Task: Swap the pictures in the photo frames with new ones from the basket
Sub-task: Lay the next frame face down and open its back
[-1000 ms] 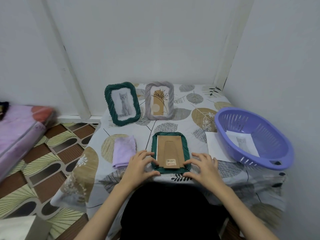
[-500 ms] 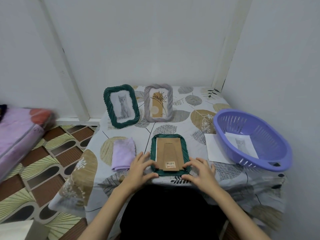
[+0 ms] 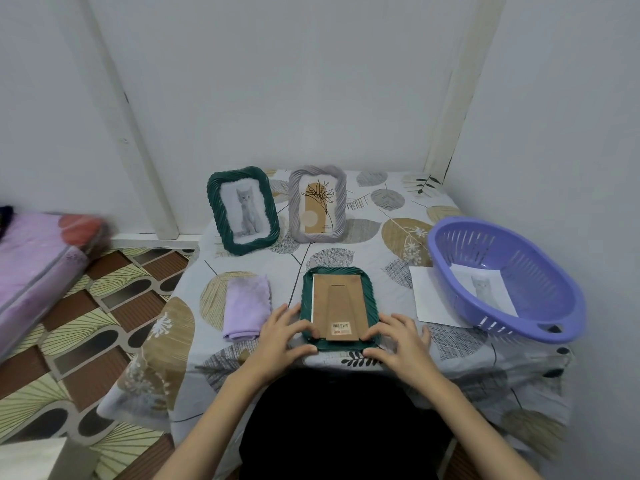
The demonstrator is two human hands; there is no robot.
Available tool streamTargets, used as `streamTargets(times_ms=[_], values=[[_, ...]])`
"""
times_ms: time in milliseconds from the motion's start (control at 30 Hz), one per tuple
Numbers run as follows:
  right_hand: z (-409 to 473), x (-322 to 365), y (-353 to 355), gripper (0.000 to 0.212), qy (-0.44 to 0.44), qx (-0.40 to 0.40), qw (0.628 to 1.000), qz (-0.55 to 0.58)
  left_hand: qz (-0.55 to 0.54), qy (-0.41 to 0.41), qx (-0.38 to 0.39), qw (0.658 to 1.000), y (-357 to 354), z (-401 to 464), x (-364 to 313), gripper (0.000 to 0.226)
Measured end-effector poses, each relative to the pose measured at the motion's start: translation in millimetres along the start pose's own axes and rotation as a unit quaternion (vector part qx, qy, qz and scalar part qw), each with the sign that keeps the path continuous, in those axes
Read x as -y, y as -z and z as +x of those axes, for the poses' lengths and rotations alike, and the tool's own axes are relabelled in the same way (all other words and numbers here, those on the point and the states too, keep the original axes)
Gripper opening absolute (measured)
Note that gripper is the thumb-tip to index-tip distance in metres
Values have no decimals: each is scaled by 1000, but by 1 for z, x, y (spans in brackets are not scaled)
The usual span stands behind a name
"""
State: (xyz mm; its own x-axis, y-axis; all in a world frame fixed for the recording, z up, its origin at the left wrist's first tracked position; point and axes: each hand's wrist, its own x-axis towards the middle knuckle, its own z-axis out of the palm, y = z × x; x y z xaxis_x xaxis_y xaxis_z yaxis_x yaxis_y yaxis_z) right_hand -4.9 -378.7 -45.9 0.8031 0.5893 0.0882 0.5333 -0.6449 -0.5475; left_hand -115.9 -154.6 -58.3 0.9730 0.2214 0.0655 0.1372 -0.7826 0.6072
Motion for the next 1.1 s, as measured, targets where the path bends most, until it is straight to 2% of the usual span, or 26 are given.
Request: streamTargets(times_ms=[133,667,733,833,900,967,1033,1100], values=[[-3,0,-1,29,0,-9,1000,24,-6,4,-1,1000,0,-1,0,26],[1,-1,-2,23,7,1,1000,-2,-18,14,4,1000,1,-2,-4,21],[1,-2,1,28,4,13,1000,-2,-22,14,15,1000,4,-2,-5,27],[10,4,9,45,-34,0,999,7,-62,2,5,998,14,0,-8,48],[22,16,11,50,-50,-39,997,-36,-95,-7,-43,995,21,7,-13,48],[33,34,7,59,-49,-42,992,-105,-95,-4,-83,992,24,17,-16,42],[40,50,-4,70,-42,-16,985,-164,-39,23,-74,996,24,25,-15,43],[44,59,-15,76,-32,1,975,-219,34,65,-25,997,20,29,-11,46]])
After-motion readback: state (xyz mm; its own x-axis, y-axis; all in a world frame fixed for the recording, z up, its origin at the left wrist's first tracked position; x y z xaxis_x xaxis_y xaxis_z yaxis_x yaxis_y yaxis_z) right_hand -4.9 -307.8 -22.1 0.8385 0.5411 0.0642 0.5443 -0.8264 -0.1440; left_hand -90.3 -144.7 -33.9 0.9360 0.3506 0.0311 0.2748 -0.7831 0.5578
